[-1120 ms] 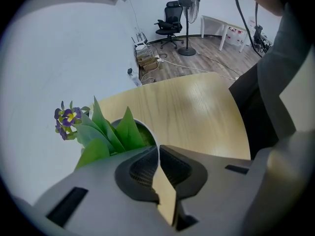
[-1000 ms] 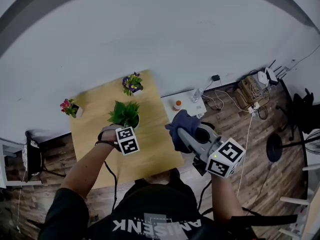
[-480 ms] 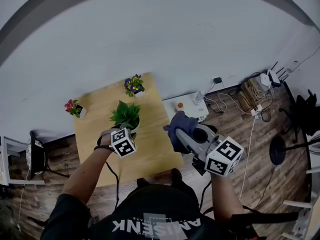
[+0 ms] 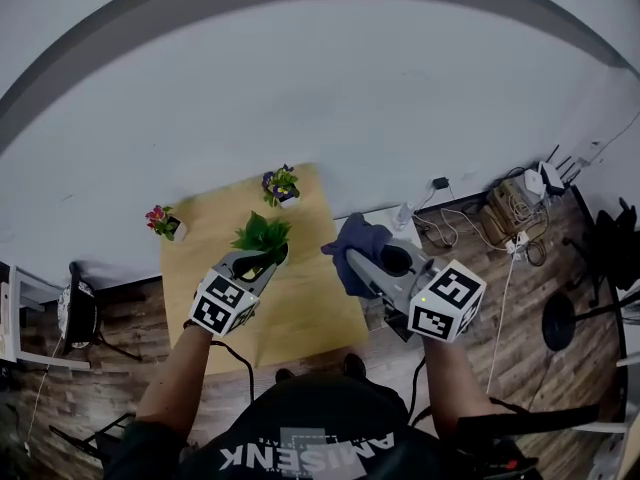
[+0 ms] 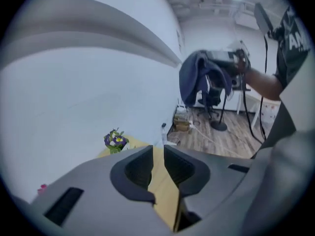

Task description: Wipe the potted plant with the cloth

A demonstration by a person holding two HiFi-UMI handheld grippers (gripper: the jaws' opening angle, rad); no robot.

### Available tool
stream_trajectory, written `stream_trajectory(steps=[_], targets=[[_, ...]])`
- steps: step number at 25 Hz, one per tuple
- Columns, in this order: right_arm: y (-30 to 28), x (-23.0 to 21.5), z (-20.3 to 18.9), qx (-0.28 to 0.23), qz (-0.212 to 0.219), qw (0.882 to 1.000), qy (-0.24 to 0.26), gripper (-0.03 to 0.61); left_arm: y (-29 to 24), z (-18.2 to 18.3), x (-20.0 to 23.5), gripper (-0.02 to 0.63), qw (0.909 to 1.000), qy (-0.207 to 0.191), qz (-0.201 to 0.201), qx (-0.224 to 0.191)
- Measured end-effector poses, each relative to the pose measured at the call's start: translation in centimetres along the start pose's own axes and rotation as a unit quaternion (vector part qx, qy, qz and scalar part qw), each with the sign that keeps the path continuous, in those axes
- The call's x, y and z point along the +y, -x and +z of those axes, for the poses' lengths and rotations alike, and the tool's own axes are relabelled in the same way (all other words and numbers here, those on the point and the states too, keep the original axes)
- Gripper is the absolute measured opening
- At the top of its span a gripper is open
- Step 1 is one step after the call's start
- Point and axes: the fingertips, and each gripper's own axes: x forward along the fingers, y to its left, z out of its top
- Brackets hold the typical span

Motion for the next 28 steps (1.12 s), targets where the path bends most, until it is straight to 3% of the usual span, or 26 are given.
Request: stream_trajectory(steps=[2,4,7,9,12,20,28], targets=[[-0.4,0.5,0.6,0.004,0.011,1.0,0.016,0.051,2.5,2.0,0.2,0.052,0.9967,0.05,0.007,-0.063],[-1.0,0.9,1.4,0.001,0.017,1.0,0.023,0.051,5.3,3.8,0.8,0.052,0.9879,0.093,0.027,-0.121],[-1.6,1.7,2.4,-0.006,0.027,0.999,0.026,0.051,10.3,6.5,1.8,0.006,0.9571,0.171,0.062,-0.226],[-2.2,2.4,3.0,-0.007,0.038,0.999,0.031,0.051,13.2,7.8,2.3,0.006,0.9436,0.176,0.097,-0.263],[-2.9,3.2,3.7,-0.012,0.049,0.998,0.039,0.051,15.7,9.0,2.3,0.006,0.9423,0.15,0.135,-0.267],[-4.2,5.1,4.6,-0.017,0.07,0.996,0.057,0.051,20.3,9.4,3.1,0.002,0.9269,0.14,0.222,-0.268],[-5.4,4.9,4.0,-0.008,0.024,0.995,0.096,0.049,22.0,9.6,3.7,0.002,0.9108,0.161,0.249,-0.287]])
